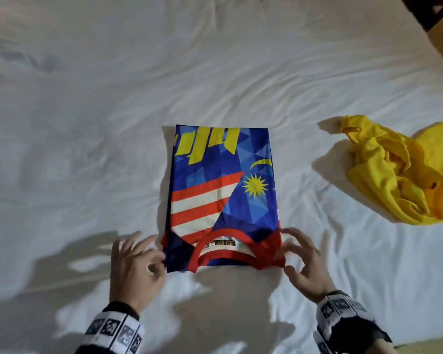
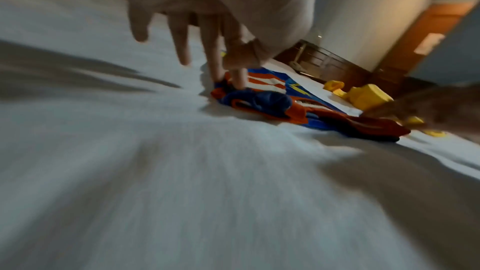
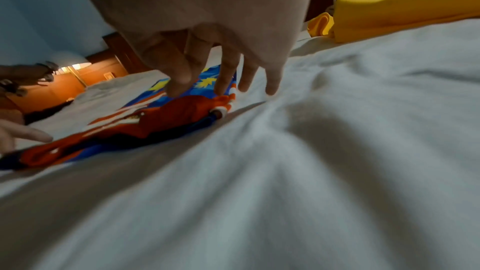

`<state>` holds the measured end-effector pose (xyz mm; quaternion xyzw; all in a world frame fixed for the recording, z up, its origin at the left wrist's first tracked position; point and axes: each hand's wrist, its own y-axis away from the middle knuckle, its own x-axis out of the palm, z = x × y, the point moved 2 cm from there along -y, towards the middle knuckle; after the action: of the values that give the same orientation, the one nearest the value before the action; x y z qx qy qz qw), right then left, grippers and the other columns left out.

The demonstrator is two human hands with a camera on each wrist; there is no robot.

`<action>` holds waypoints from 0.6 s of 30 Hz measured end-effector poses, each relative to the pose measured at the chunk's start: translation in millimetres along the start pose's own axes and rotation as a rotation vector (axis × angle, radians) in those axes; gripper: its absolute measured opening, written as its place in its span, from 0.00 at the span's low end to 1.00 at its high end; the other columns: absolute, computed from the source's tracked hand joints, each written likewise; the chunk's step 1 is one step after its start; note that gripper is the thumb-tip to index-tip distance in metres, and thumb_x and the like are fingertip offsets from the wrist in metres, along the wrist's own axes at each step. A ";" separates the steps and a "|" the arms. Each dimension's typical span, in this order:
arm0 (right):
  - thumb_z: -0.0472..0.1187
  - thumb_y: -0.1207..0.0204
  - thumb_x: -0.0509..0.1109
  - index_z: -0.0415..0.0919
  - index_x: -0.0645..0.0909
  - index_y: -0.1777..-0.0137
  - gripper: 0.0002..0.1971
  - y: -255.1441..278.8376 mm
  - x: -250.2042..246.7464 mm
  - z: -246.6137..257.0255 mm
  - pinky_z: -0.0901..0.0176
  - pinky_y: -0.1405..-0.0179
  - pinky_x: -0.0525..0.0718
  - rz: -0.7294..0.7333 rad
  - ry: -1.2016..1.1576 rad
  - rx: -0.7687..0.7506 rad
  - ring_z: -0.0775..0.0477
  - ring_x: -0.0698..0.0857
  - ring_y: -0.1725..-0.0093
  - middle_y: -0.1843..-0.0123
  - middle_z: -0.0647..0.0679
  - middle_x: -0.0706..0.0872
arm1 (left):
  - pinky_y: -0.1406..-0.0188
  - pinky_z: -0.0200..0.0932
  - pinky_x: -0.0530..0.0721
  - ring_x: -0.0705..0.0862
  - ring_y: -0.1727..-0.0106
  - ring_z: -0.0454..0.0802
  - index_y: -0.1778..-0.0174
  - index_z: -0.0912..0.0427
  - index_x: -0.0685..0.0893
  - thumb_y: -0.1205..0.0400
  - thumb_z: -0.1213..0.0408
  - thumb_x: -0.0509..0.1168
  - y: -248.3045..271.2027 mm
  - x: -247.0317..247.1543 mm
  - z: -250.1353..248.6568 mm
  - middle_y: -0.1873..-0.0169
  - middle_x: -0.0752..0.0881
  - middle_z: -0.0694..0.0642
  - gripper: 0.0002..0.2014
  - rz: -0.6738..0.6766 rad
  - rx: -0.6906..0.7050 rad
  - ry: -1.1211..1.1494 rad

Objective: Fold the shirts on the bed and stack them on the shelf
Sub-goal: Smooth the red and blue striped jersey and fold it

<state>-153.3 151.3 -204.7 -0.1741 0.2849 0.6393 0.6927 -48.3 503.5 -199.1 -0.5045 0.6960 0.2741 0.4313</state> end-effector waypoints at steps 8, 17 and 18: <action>0.60 0.24 0.39 0.55 0.41 0.15 0.36 -122.5 78.1 31.3 0.35 0.21 0.32 0.090 0.381 0.179 0.56 0.30 0.17 0.17 0.62 0.32 | 0.22 0.62 0.46 0.60 0.16 0.61 0.16 0.52 0.63 0.16 0.45 0.48 -106.2 101.8 -81.7 0.16 0.60 0.58 0.31 0.238 -0.017 -0.111; 0.67 0.25 0.33 0.50 0.29 0.19 0.38 -120.0 40.7 -14.5 0.28 0.25 0.28 -0.071 0.441 0.486 0.51 0.28 0.17 0.15 0.53 0.29 | 0.21 0.73 0.41 0.38 0.14 0.56 0.13 0.52 0.46 0.13 0.42 0.41 -118.3 63.0 -2.0 0.15 0.38 0.55 0.33 0.145 -0.627 -0.177; 0.67 0.26 0.31 0.52 0.29 0.19 0.38 -138.5 40.8 -4.6 0.30 0.26 0.27 -0.065 0.458 0.372 0.52 0.27 0.18 0.15 0.55 0.28 | 0.20 0.71 0.41 0.41 0.14 0.56 0.14 0.53 0.47 0.14 0.42 0.41 -134.0 63.0 -16.0 0.14 0.40 0.54 0.34 0.107 -0.508 -0.157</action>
<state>-16.8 163.7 -250.5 -0.1929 0.5403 0.4976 0.6506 64.9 415.4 -239.5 -0.5363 0.5950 0.5004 0.3285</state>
